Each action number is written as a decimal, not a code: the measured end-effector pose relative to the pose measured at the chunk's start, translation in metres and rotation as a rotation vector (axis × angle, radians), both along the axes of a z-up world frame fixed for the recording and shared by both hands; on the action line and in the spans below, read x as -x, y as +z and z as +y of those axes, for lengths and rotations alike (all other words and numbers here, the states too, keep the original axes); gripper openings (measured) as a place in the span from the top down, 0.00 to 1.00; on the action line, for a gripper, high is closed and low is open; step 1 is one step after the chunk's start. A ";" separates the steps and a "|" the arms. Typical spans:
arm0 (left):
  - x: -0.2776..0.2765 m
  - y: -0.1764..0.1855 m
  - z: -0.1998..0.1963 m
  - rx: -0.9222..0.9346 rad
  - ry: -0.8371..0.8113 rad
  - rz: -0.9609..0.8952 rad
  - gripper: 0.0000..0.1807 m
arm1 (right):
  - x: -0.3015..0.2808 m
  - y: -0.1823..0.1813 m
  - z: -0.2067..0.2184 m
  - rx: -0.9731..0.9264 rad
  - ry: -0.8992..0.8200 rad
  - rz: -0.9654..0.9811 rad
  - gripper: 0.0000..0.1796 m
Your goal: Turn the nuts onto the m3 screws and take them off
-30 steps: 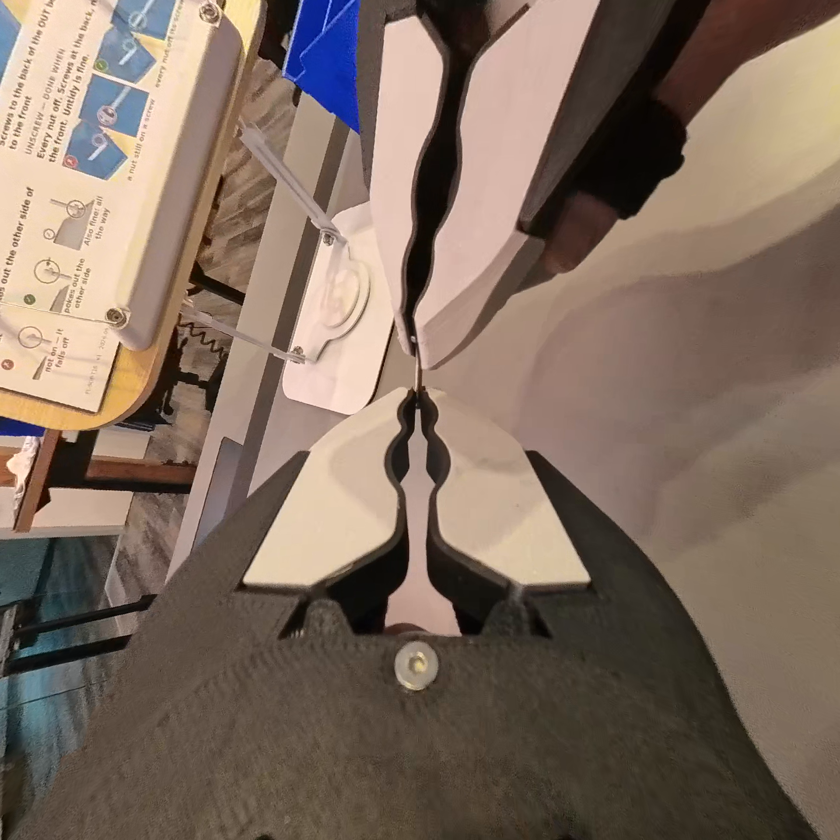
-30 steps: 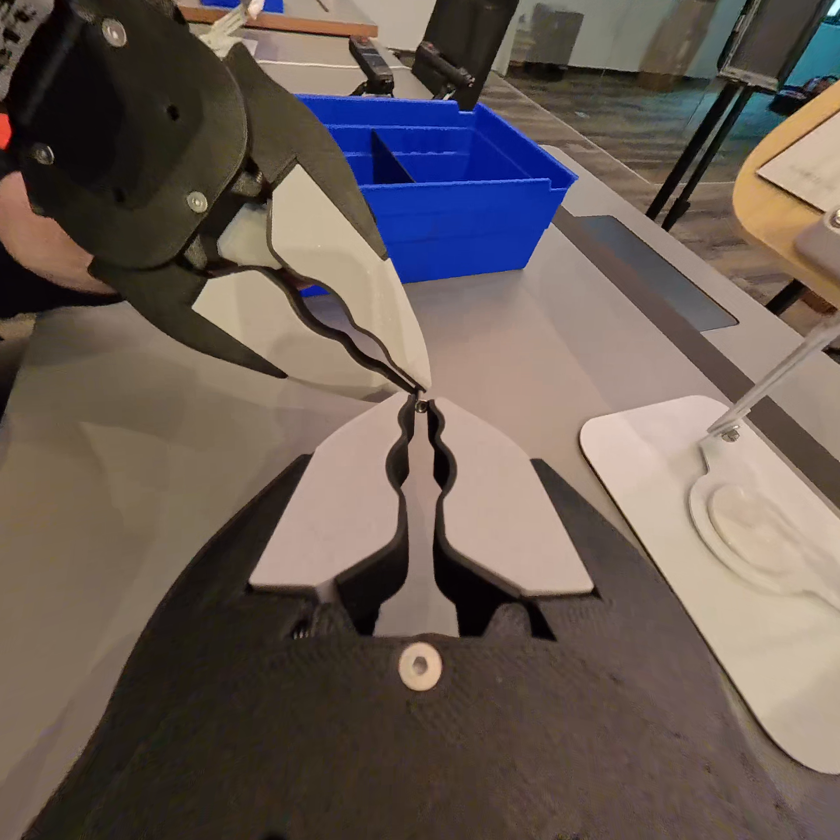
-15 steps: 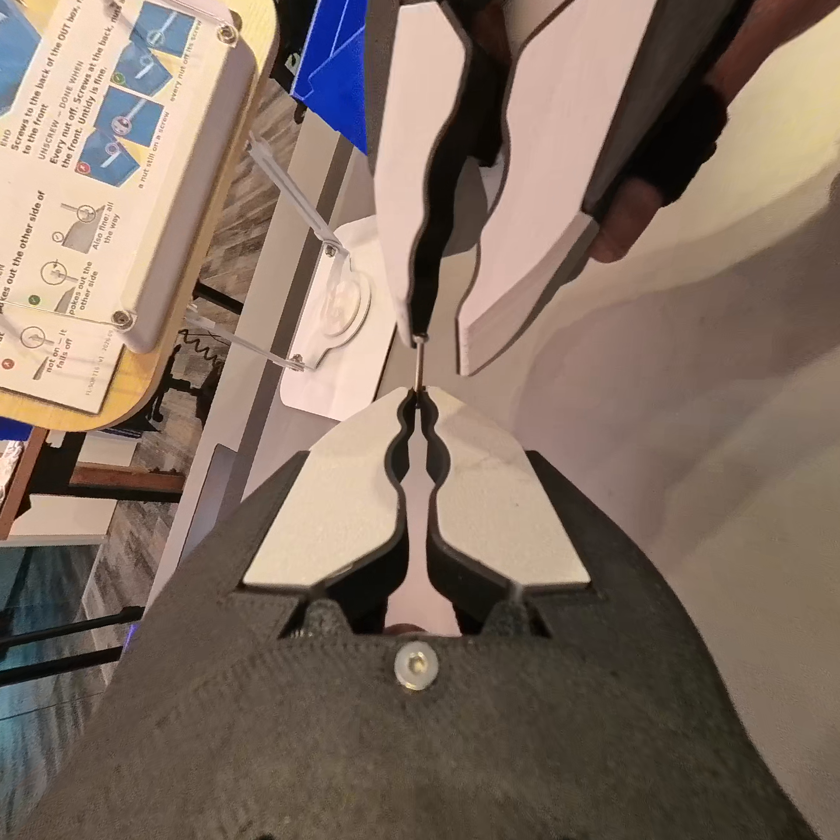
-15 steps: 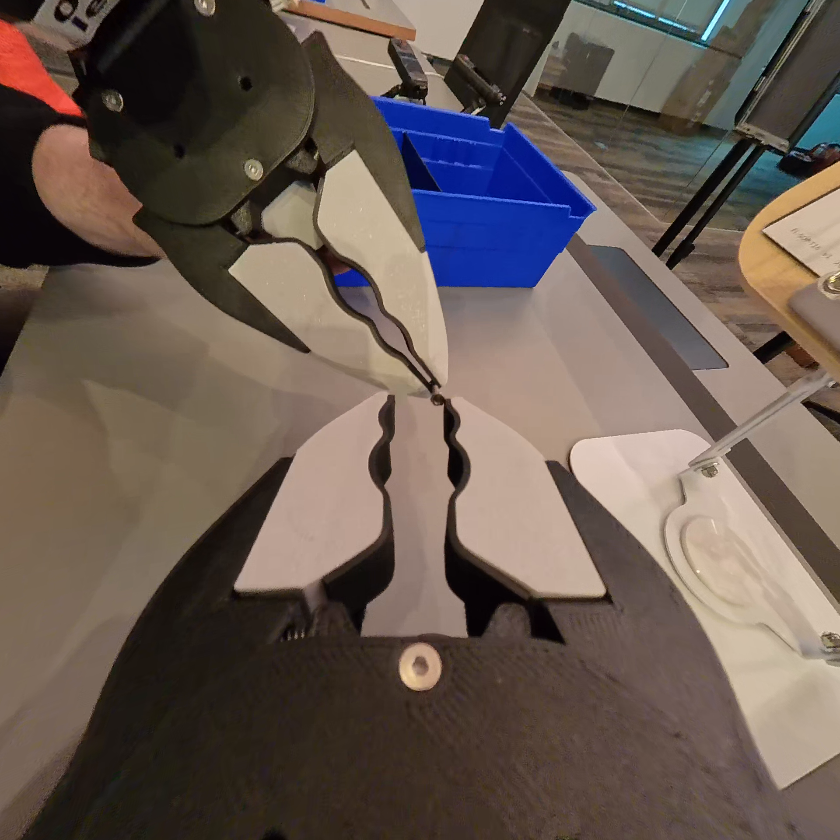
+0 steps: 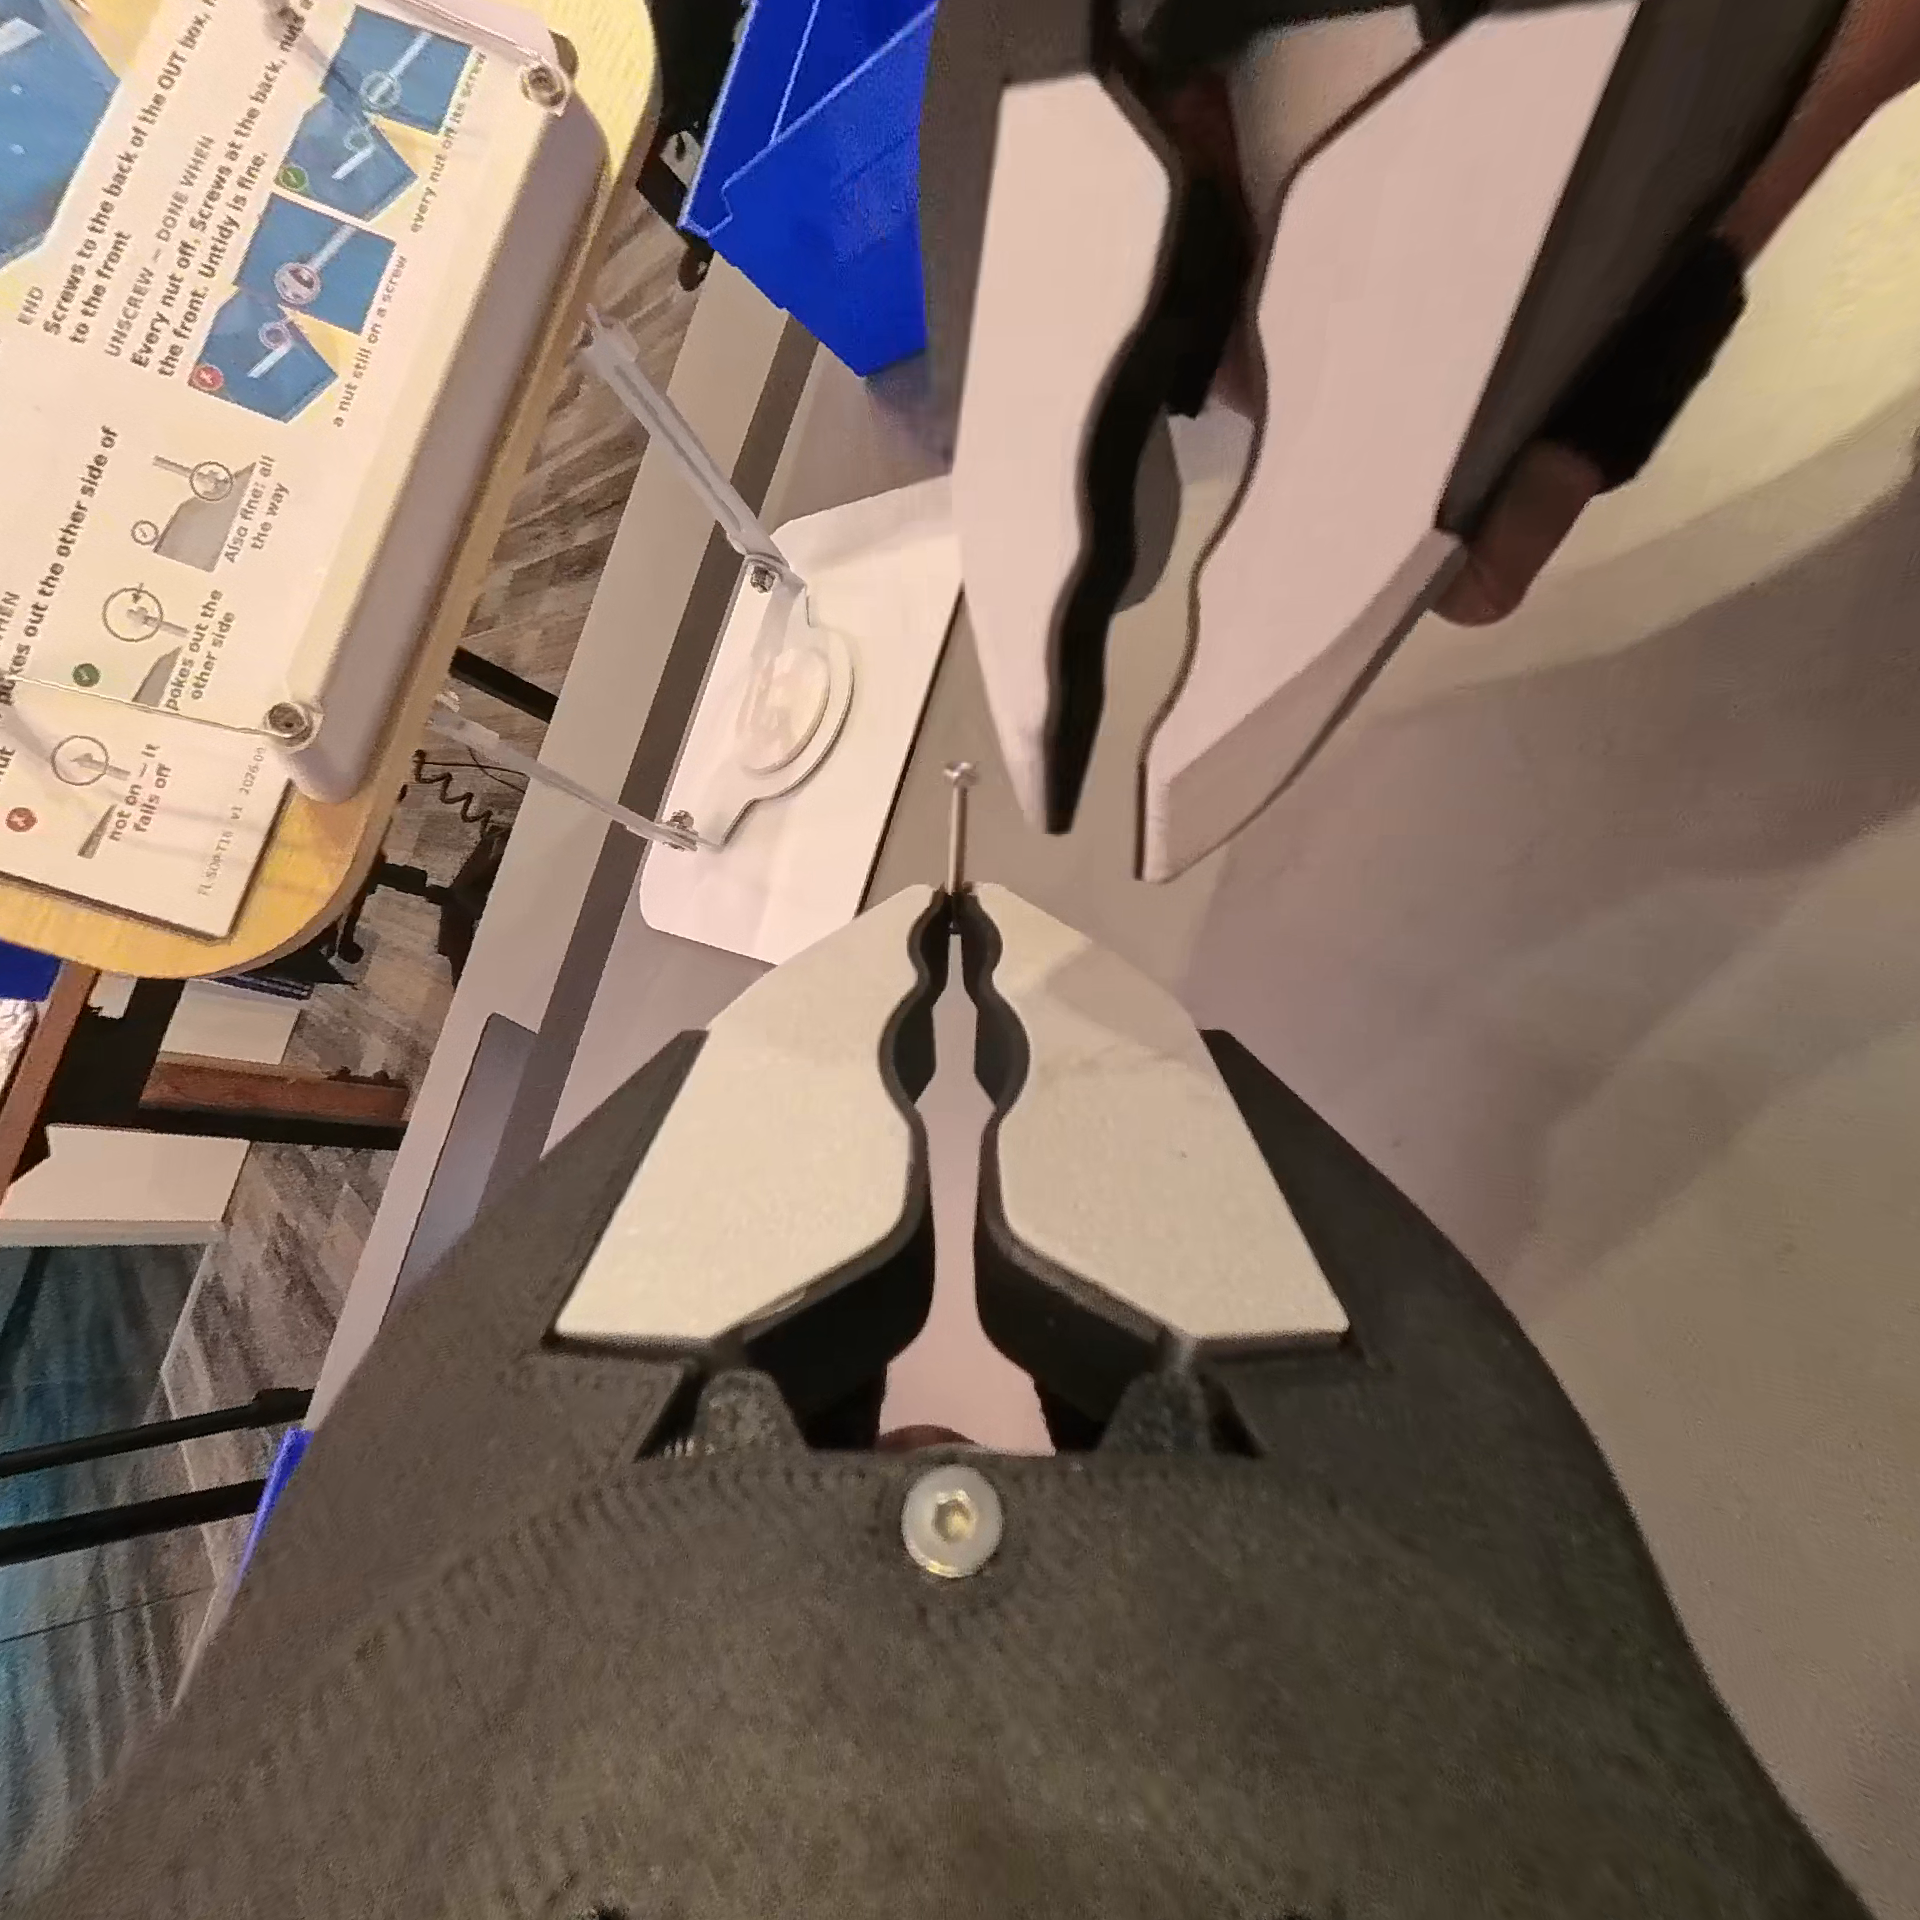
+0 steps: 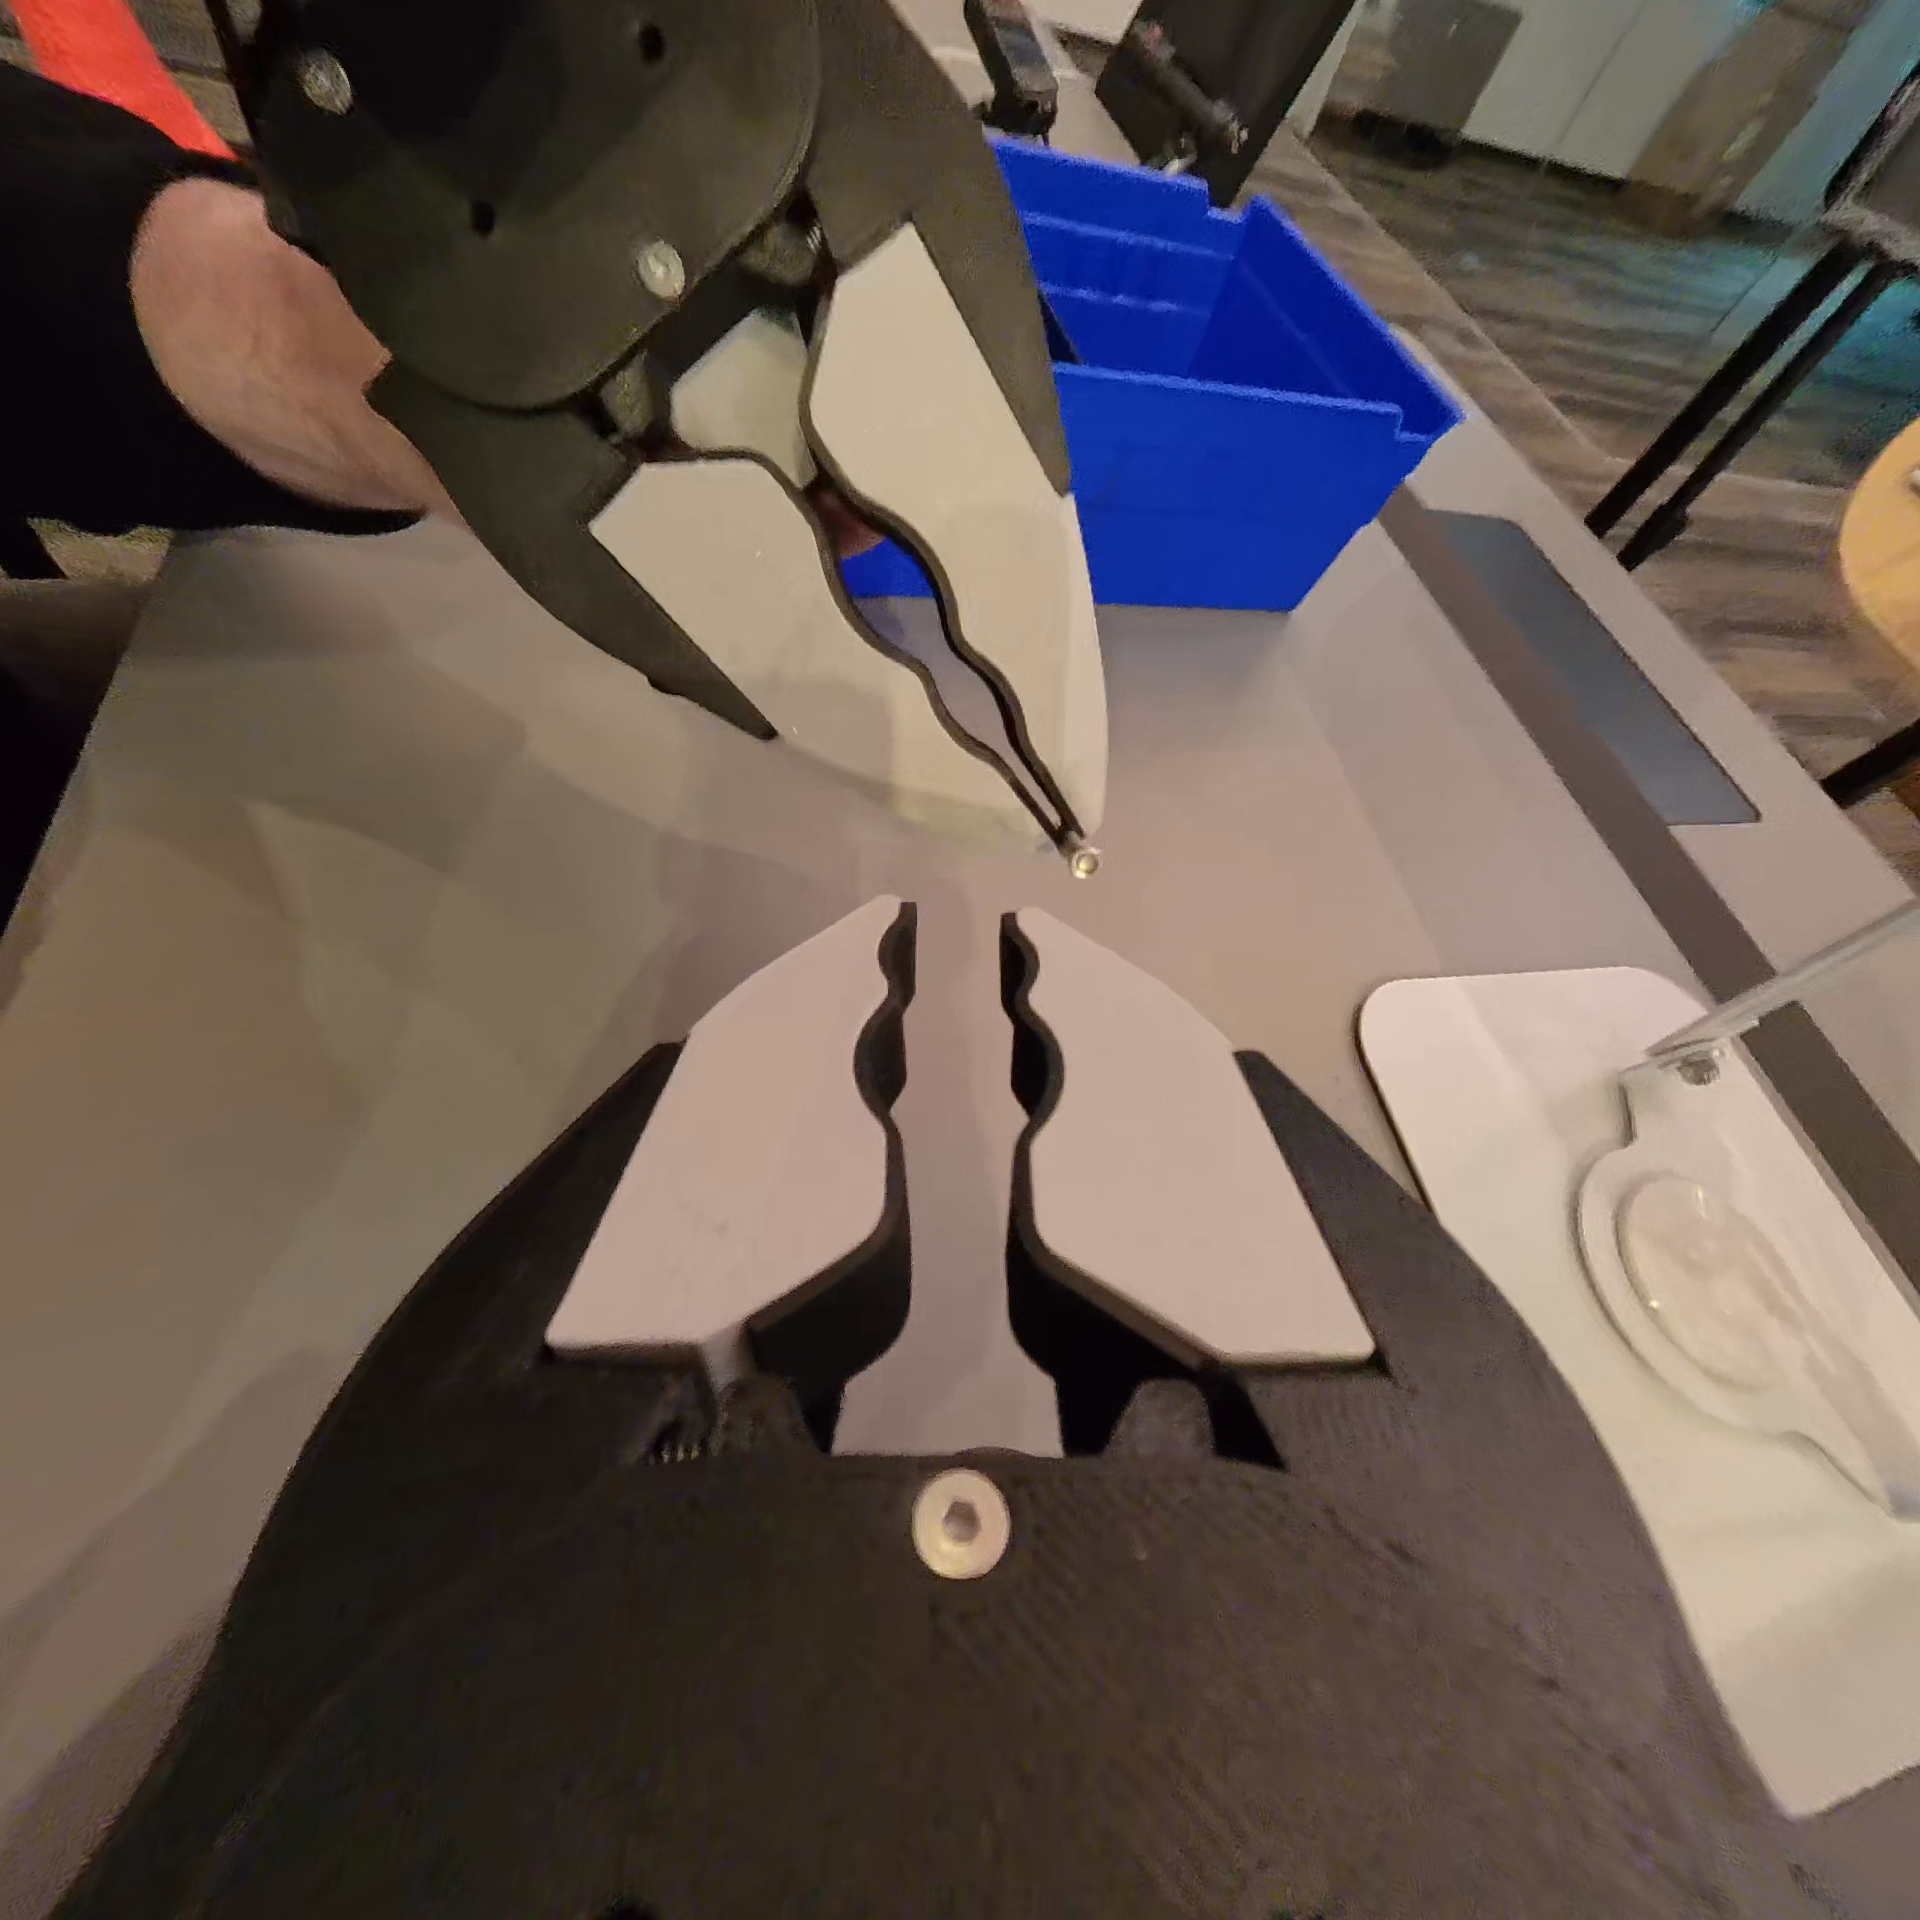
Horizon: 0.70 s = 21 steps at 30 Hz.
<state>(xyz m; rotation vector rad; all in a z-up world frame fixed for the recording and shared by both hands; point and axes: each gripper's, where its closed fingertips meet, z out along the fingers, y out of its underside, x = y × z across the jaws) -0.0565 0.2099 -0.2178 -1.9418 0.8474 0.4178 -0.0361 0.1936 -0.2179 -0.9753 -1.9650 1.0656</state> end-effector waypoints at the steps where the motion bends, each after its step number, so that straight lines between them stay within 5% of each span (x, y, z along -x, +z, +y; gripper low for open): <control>1: 0.000 0.000 0.000 0.001 -0.002 0.001 0.99 | 0.000 -0.002 0.002 -0.005 -0.013 -0.007 0.91; 10: -0.002 -0.002 0.001 -0.001 -0.004 0.007 0.99 | 0.005 0.010 0.006 -0.025 -0.030 0.069 0.86; 13: 0.000 0.001 0.001 -0.013 -0.003 -0.010 0.99 | 0.001 0.001 0.003 -0.015 -0.002 0.017 0.93; 21: -0.003 -0.002 0.002 -0.006 -0.010 -0.006 0.99 | 0.006 0.014 0.006 -0.034 -0.024 0.082 0.86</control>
